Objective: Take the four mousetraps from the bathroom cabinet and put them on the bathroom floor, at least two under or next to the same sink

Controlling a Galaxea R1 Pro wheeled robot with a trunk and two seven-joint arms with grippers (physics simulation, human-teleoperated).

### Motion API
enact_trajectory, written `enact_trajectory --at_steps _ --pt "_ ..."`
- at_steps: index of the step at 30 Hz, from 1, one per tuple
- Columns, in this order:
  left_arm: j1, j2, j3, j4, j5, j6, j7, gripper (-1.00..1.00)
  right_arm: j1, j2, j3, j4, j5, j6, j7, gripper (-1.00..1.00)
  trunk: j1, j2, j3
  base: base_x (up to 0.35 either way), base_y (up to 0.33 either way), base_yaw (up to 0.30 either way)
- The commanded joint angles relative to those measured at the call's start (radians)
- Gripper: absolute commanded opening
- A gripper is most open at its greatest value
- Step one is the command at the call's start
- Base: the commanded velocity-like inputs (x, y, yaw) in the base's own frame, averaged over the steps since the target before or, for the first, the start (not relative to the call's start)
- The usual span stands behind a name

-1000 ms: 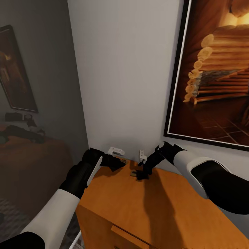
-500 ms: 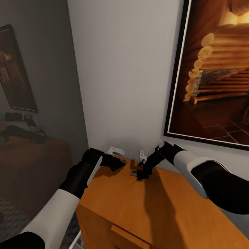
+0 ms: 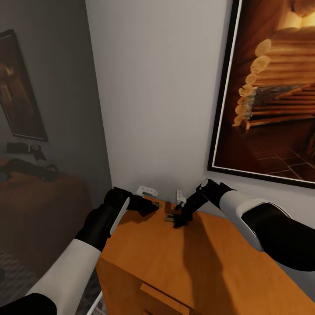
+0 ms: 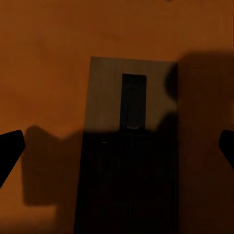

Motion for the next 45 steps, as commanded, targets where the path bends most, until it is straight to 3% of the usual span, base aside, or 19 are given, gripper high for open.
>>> enact_trajectory --at_steps 1,29,33,41,42,45 --pt "-0.001 0.000 0.000 -0.001 -0.003 0.004 -0.003 -1.00 -0.002 0.000 -0.008 0.003 0.009 -0.003 0.001 1.00 0.000 -0.001 -0.001 0.000 0.000 0.000" --pt "-0.001 0.000 0.000 -0.001 -0.002 0.005 -0.003 -1.00 -0.002 0.000 -0.008 0.003 0.010 -0.003 0.003 1.00 0.000 -0.001 -0.001 0.000 0.000 0.000" --pt "-0.001 0.000 0.000 0.000 -0.003 0.005 -0.003 -1.00 -0.002 0.000 -0.008 0.003 0.010 -0.003 0.003 1.00 0.015 -0.029 -0.014 0.000 0.000 0.000" --pt "-0.001 0.000 0.000 0.000 -0.002 0.005 -0.003 -1.00 -0.002 -0.001 -0.008 0.003 0.009 -0.003 0.002 1.00 0.015 -0.029 -0.014 0.000 0.000 0.000" --pt "-0.001 0.000 0.000 0.000 -0.002 0.005 -0.003 -1.00 -0.002 -0.001 -0.008 0.003 0.009 -0.003 0.002 -1.00 0.015 -0.029 -0.014 0.000 0.000 0.000" --pt "-0.001 0.000 0.000 -0.001 -0.002 0.005 -0.003 -1.00 -0.002 -0.002 -0.008 0.003 0.009 -0.003 0.002 -1.00 0.015 -0.029 -0.014 0.000 0.000 0.000"
